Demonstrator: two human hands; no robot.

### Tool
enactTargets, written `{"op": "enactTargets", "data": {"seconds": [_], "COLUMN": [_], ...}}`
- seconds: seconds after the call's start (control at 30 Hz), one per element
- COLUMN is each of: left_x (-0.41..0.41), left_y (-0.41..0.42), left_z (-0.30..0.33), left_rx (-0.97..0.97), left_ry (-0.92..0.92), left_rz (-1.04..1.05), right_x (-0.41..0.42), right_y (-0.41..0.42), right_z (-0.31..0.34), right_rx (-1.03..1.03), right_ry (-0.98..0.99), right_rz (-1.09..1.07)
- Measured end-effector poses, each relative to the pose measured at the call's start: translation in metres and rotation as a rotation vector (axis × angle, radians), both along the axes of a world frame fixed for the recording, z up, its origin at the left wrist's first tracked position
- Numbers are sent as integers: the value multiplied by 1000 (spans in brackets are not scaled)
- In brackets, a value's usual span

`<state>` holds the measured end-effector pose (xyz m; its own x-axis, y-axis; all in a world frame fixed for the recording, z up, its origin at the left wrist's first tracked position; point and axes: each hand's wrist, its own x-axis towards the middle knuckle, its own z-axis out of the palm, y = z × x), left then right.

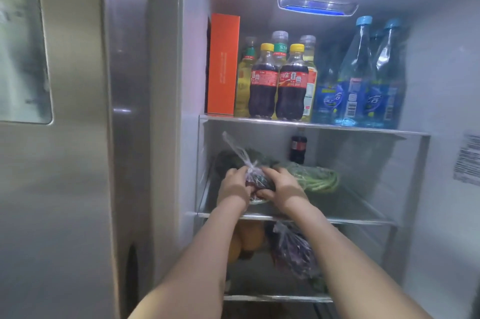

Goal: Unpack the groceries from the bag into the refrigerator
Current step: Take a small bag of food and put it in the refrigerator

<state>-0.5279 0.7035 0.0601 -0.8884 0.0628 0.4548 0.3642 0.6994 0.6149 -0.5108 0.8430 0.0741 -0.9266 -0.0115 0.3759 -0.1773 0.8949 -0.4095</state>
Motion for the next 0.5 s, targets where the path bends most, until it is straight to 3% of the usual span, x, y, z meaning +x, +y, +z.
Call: {"op": "enactTargets", "data": {"seconds": [0.3,0.5], "left_x": [-32,-1], "left_y": [-2,2], "left_z": [-8,-3], "left_rx": [-35,-47], "left_ry": [39,32], "left_rz": [141,115], "right_x": [-21,4], "right_y": [-8,14], "right_z": [-12,-15], "right_rx": [-52,-49], "right_ry": [86,94], "right_rz": [-14,-74]}}
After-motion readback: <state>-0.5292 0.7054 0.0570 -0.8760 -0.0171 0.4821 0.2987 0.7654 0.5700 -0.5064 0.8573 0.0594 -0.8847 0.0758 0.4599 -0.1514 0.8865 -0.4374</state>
